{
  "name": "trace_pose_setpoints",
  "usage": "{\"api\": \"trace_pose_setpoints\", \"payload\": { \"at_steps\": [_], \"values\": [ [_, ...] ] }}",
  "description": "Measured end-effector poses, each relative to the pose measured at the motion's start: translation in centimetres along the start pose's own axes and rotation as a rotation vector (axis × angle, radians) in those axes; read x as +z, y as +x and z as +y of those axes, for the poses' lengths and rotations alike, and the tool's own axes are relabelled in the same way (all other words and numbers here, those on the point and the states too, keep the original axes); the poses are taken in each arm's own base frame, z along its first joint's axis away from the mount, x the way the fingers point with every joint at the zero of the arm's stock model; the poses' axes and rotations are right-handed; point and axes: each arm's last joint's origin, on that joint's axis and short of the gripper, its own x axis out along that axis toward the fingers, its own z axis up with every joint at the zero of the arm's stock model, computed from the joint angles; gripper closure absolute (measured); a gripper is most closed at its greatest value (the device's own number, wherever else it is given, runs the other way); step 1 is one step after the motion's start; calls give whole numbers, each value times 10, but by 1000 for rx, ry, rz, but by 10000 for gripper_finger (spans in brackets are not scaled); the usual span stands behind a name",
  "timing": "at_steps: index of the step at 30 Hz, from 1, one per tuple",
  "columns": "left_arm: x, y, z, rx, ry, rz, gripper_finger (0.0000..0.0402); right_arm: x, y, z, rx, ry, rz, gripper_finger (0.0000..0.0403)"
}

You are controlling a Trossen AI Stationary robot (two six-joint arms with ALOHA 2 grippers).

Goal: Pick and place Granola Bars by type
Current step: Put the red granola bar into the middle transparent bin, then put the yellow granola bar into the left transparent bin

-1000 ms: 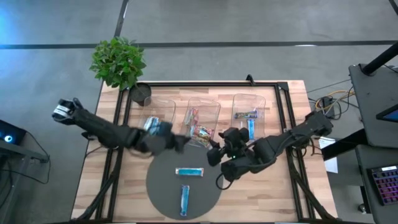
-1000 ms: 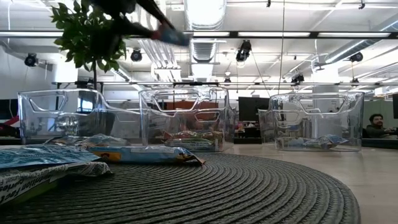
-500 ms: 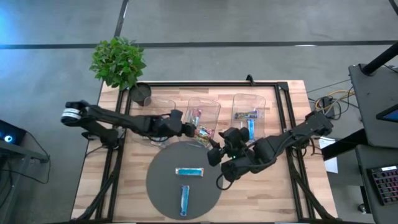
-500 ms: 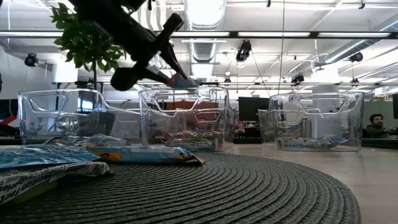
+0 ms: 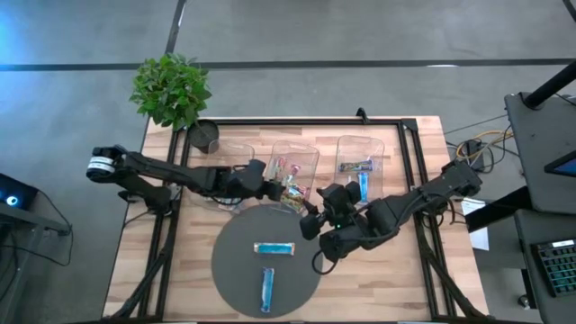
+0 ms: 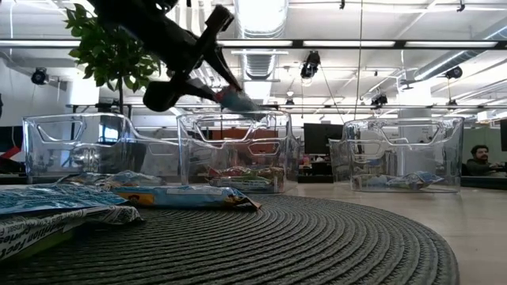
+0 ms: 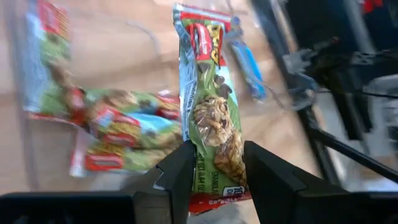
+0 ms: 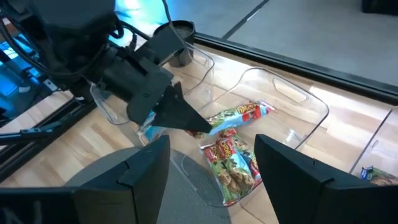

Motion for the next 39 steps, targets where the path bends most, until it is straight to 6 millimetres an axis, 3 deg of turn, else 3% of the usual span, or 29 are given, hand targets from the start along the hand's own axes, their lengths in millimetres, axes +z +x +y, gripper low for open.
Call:
{"api": "trace_pose_setpoints", "payload": {
  "at_steps": [8, 15, 21, 28, 34, 39],
  "values": [
    [-1, 1, 3, 66, 52, -77, 274, 0, 0, 0, -1, 0, 0, 179],
    [-1, 0, 0, 14, 19, -9, 226, -5, 3, -2, -12, -17, 4, 179],
    [-35, -26, -21, -165, 196, 182, 221, -16, 6, -2, 52, -197, 172, 179],
    [-86, -74, -40, -346, 431, 310, 221, -58, 21, 9, 343, -483, 457, 179],
    [-113, -102, -43, -399, 382, 406, 221, -106, 55, 29, 439, -594, 495, 179],
    [-127, -120, -45, -412, 338, 370, 221, -130, 82, 42, 407, -613, 492, 179]
  ]
}}
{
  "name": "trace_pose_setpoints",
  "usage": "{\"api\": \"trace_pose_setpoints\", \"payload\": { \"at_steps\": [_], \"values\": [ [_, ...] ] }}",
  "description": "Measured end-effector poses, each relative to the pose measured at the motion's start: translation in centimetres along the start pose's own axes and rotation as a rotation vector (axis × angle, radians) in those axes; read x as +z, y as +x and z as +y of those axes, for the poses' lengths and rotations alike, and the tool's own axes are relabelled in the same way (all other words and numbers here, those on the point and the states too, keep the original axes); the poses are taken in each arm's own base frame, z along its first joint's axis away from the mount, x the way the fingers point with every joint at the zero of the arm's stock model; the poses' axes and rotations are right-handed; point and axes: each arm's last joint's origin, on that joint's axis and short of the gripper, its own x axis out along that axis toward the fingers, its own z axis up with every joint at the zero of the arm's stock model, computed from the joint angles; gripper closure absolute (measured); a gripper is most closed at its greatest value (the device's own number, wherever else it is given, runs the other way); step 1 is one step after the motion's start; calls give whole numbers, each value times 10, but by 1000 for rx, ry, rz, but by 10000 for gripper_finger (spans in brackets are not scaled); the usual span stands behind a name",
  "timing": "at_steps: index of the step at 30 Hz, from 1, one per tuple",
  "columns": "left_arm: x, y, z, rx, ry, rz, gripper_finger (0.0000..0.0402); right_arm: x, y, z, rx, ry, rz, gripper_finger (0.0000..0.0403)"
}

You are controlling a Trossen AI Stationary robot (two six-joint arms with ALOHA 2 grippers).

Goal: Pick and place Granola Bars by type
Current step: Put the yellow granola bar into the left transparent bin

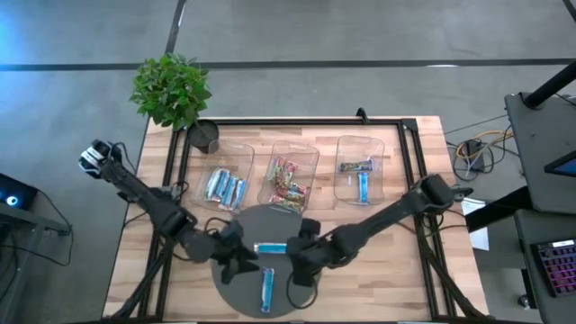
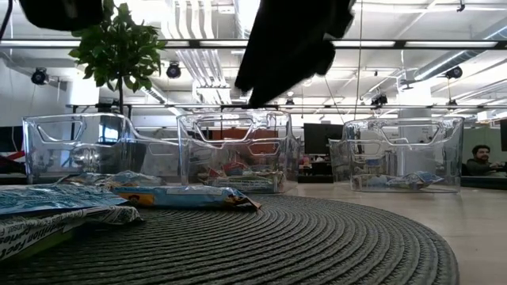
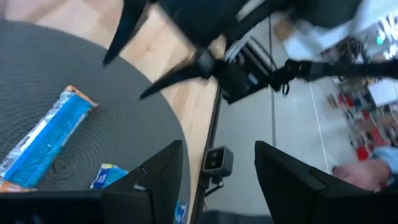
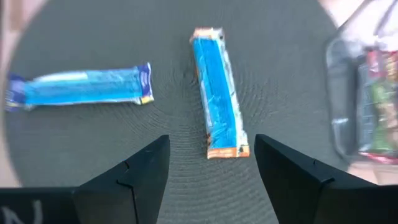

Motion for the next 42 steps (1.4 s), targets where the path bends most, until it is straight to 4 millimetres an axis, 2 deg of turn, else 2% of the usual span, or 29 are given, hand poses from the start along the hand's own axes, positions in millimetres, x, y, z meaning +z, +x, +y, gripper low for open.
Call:
{"api": "trace_pose_setpoints", "payload": {
  "at_steps": [4, 10, 16, 21, 27, 35, 38, 42],
  "values": [
    [-12, -17, -12, 5, -2, -112, 221, -1, 26, 3, 28, 5, 70, 179],
    [-24, -51, -25, -19, 15, -221, 221, 10, 50, 4, 12, -35, 70, 179],
    [-21, -71, -23, -6, 29, -252, 221, 15, 79, -10, -20, -77, 111, 179],
    [-16, -80, -22, -16, 29, -258, 221, 13, 95, -20, 58, -42, 193, 179],
    [-12, -87, -16, 21, 32, -263, 221, 14, 92, -23, 74, -38, 226, 196],
    [-8, -95, -9, 83, 50, -317, 221, 16, 83, -28, 66, -67, 251, 284],
    [-6, -98, -7, 96, 53, -336, 221, 23, 72, -28, 75, -54, 227, 309],
    [-2, -103, -5, 101, 58, -354, 221, 49, 44, -32, 104, 37, 111, 324]
  ]
}}
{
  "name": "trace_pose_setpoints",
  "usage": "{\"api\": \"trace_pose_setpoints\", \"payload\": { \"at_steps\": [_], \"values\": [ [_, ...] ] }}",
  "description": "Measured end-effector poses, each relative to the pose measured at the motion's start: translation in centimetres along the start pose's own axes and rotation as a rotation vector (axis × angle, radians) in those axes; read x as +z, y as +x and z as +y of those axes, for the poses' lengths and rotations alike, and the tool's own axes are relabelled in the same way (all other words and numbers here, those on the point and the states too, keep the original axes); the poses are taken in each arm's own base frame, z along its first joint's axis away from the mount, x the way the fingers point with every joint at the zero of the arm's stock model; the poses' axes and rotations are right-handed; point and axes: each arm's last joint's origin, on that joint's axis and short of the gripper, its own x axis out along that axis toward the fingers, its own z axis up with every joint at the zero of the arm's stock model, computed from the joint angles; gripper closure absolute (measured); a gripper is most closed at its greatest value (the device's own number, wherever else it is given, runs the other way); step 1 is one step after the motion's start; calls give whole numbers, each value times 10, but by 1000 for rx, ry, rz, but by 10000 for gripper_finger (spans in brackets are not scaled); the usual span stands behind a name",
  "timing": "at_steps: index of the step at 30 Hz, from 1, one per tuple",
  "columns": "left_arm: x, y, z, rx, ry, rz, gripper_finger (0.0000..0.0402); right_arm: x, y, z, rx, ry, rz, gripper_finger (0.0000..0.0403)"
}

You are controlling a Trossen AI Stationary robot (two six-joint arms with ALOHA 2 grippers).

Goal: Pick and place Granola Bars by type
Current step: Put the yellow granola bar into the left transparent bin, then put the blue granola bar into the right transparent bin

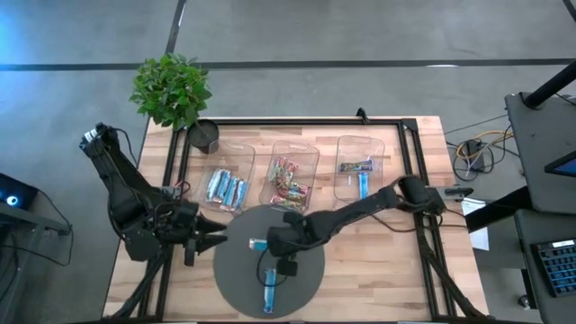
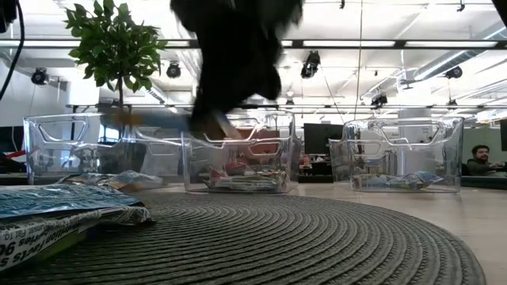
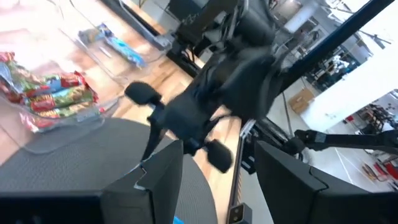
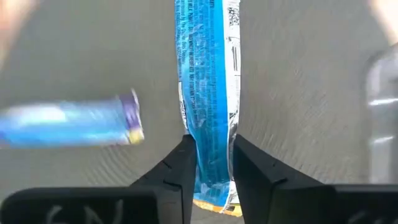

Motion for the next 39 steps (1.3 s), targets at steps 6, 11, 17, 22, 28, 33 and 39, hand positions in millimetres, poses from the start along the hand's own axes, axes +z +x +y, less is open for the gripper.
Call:
{"api": "trace_pose_setpoints", "payload": {
  "at_steps": [6, 11, 17, 22, 28, 33, 39],
  "values": [
    [7, -4, -2, 1, 62, -77, 221, 52, -48, -31, 61, 430, -317, 323],
    [16, -6, -14, -47, 149, -147, 221, 92, -50, -80, 310, 688, -469, 314],
    [28, -11, -27, -110, 196, -215, 221, 113, -24, -131, 392, 872, -562, 314],
    [35, -15, -34, -158, 217, -227, 221, 115, 5, -145, 455, 921, -512, 295],
    [39, -17, -37, -168, 223, -229, 221, 126, 4, -139, 470, 823, -544, 221],
    [38, -16, -36, -173, 211, -222, 221, 128, -15, -132, 439, 559, -524, 163],
    [30, -12, -33, -185, 126, -188, 221, 101, -62, -91, 131, 172, -329, 143]
  ]
}}
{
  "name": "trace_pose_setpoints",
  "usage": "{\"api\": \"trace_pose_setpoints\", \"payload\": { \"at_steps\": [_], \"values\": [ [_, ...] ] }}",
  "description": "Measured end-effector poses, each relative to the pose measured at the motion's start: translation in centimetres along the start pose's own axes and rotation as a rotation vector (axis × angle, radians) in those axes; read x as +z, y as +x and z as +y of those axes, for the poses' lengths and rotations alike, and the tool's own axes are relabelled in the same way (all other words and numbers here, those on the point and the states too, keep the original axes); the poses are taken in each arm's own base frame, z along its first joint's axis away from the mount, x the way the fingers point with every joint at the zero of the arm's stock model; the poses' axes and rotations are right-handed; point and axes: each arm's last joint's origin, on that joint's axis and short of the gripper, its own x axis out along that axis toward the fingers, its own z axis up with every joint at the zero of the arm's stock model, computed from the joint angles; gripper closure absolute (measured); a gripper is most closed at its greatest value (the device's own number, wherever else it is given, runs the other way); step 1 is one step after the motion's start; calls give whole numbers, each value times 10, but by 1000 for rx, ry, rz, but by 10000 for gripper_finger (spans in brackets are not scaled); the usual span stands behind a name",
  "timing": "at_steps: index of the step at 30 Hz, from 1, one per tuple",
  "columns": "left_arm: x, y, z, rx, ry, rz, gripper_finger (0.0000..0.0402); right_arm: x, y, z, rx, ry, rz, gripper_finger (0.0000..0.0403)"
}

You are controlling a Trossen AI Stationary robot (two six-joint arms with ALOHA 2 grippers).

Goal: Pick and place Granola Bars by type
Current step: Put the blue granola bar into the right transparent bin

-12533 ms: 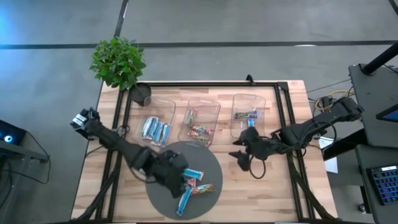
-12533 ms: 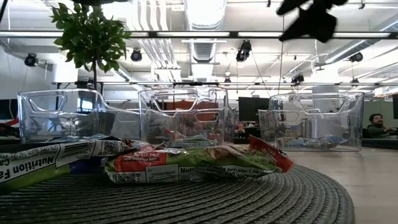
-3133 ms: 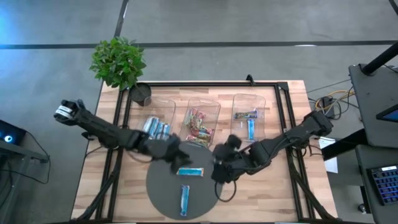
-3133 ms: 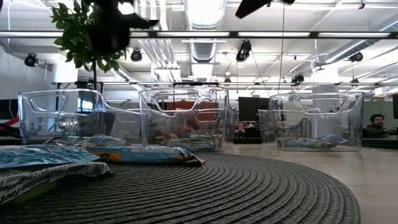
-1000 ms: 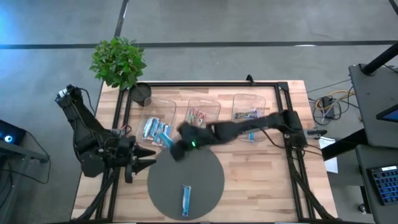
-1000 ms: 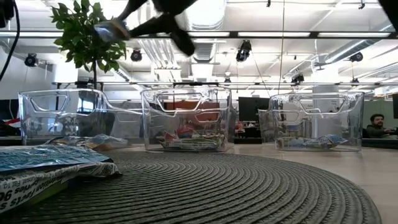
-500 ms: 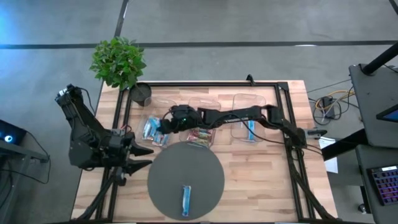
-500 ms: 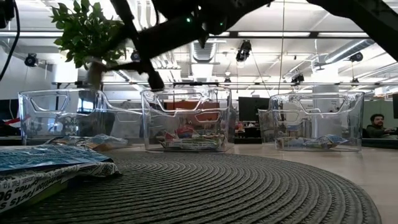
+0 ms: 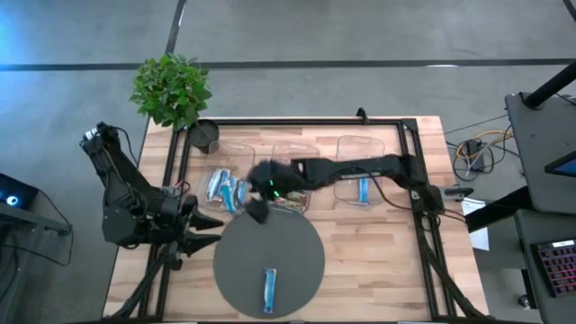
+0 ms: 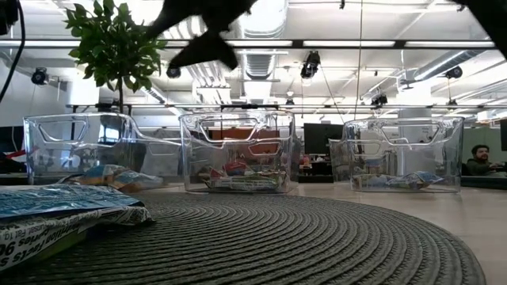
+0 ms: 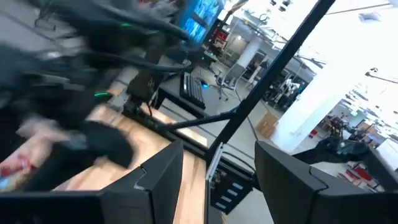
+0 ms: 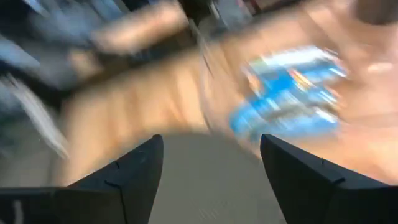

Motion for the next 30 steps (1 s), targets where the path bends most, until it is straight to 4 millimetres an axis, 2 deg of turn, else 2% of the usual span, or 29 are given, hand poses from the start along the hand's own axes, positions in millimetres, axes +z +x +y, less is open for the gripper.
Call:
{"api": "trace_pose_setpoints", "payload": {
  "at_steps": [4, 8, 12, 15, 20, 25, 30],
  "values": [
    [-12, 2, 7, 17, -43, 20, 221, -26, -31, 34, -128, -199, 132, 148],
    [-20, 3, 11, 31, -98, 25, 221, -44, -61, 58, -137, -230, 231, 157],
    [-27, 8, 15, 57, -171, 18, 221, -63, -74, 74, -177, -210, 308, 163],
    [-39, 13, 21, 84, -261, 36, 221, -73, -85, 85, -220, -153, 319, 167],
    [-66, 24, 26, 164, -330, 77, 221, -94, -97, 95, -426, 11, 282, 165],
    [-91, 39, 20, 216, -360, 97, 221, -120, -115, 107, -606, 211, 250, 158],
    [-117, 55, 16, 266, -408, 129, 221, -145, -129, 122, -691, 347, 265, 157]
  ]
}}
